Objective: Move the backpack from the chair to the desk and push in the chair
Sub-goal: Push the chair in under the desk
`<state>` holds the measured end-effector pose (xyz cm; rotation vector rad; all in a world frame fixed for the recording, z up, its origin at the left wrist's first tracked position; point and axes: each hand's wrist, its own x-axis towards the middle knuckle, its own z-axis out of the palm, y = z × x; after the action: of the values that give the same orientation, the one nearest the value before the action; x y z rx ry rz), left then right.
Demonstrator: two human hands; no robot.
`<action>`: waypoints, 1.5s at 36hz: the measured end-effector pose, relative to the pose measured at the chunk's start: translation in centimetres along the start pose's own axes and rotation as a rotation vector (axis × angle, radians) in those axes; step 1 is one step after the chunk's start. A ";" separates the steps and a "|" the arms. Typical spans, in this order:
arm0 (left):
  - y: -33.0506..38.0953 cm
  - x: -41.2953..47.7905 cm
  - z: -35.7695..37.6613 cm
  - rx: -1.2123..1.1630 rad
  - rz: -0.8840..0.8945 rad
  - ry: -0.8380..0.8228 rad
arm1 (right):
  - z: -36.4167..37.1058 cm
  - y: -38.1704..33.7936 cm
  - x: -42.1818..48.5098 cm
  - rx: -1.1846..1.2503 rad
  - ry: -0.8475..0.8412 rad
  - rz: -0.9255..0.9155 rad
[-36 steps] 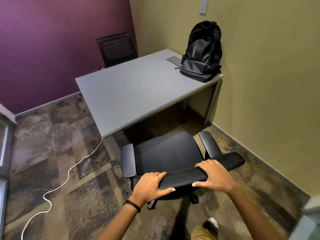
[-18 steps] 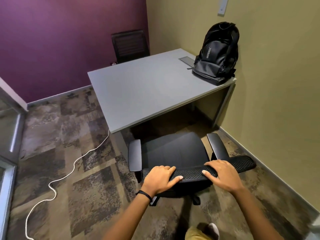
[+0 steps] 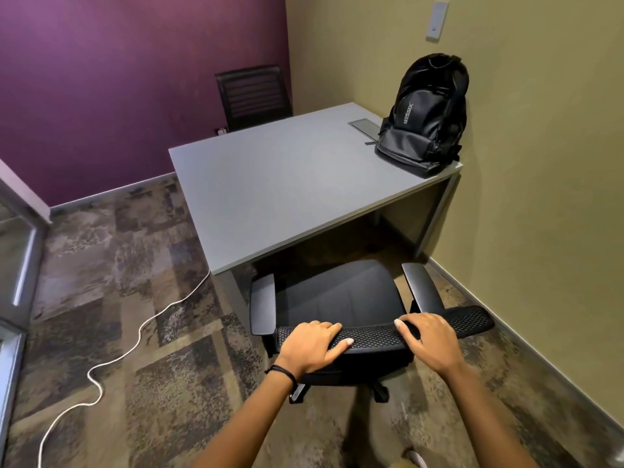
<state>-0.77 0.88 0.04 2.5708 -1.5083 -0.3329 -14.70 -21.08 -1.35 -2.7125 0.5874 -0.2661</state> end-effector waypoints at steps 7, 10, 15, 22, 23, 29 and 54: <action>-0.8 3.0 -0.1 0.013 -0.028 0.000 | 0.0 0.6 3.1 0.009 0.068 0.042; -0.8 4.7 0.0 0.012 -0.039 -0.007 | -0.1 1.7 4.5 0.020 0.069 0.033; -0.3 7.6 -0.2 0.021 -0.065 0.002 | -0.2 4.2 6.9 0.014 0.076 0.032; 0.2 11.7 -0.4 0.007 -0.093 0.013 | -0.7 7.4 10.6 0.028 0.031 -0.007; 0.3 12.3 -0.4 0.006 -0.099 0.017 | -0.8 7.8 11.2 0.031 0.031 -0.017; 1.1 15.5 -0.4 -0.028 -0.178 0.043 | -1.3 10.6 14.4 0.011 0.042 -0.077; 8.1 22.8 0.6 -0.285 -0.554 0.100 | -4.4 19.7 22.1 -0.085 0.089 -0.386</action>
<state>3.00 -23.03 -1.31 2.6670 -0.6347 -0.4322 -3.21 -48.65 -2.36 -2.8931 0.0919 -0.4693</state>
